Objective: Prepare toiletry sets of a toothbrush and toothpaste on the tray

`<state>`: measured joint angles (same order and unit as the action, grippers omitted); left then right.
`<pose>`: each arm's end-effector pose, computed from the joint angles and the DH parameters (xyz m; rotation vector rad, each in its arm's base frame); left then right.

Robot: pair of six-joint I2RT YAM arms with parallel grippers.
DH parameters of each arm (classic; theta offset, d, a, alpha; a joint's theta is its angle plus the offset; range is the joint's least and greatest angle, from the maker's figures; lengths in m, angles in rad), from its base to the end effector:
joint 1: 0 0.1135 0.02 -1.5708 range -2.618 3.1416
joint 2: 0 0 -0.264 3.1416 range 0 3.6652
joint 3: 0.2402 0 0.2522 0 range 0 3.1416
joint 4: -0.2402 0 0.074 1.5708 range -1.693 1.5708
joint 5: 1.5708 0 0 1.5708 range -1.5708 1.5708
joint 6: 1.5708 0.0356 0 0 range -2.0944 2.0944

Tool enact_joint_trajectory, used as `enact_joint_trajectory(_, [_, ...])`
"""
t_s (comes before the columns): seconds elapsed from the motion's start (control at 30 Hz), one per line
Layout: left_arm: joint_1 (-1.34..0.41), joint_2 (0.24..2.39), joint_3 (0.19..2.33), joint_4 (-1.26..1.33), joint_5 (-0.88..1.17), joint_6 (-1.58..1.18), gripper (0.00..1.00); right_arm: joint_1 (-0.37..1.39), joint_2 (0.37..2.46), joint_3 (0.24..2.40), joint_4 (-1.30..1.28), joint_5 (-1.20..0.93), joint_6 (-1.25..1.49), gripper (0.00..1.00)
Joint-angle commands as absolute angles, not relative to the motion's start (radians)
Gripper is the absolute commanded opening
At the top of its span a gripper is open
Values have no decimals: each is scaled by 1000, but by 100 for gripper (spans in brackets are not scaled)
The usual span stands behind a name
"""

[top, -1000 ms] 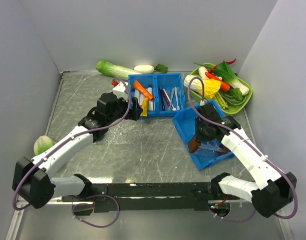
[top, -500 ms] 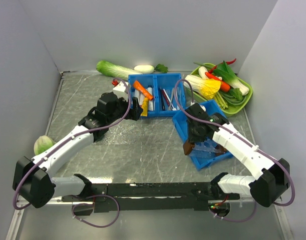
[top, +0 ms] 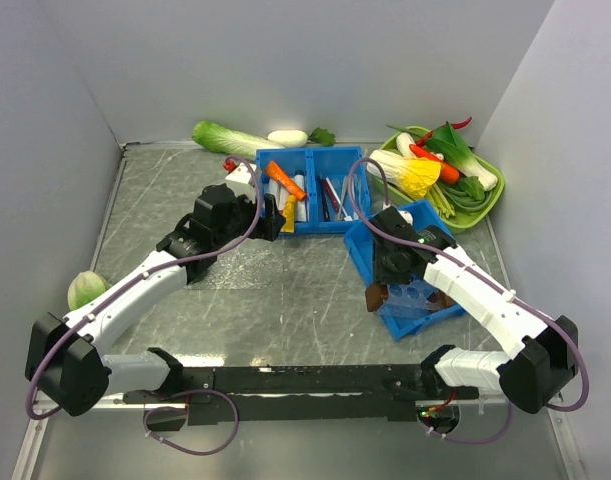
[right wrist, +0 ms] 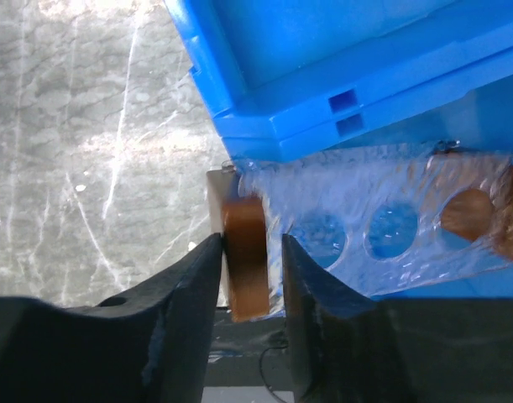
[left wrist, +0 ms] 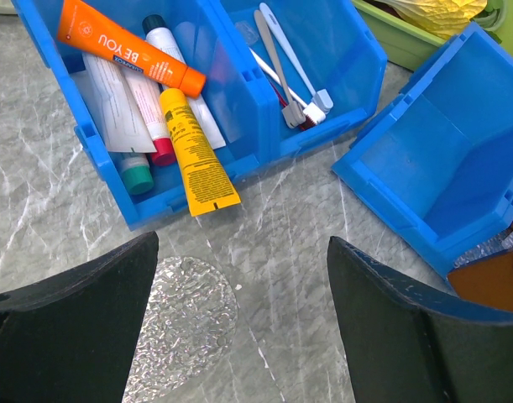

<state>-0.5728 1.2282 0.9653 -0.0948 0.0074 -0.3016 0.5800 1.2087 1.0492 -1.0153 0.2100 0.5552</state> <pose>0.2403 -0.1553 0.3181 0.2719 1.9552 -0.5865 0.1880 0.1143 0.2803 0.0236 2.6970 0.0512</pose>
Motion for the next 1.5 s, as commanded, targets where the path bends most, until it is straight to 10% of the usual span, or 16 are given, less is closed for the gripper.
enact_joint_trajectory(0.0, [-574, 1235, 1008, -87, 23, -308, 86, 584, 1198, 1080, -1034, 265, 575, 46])
enact_joint_trajectory(1.07, [-575, 1232, 1000, -61, 95, -304, 86, 486, 1126, 905, -867, 66, 566, 52])
enact_joint_trajectory(1.47, [-640, 1224, 963, 47, 412, -221, 86, 485, 1080, 969, -907, 74, 563, 8])
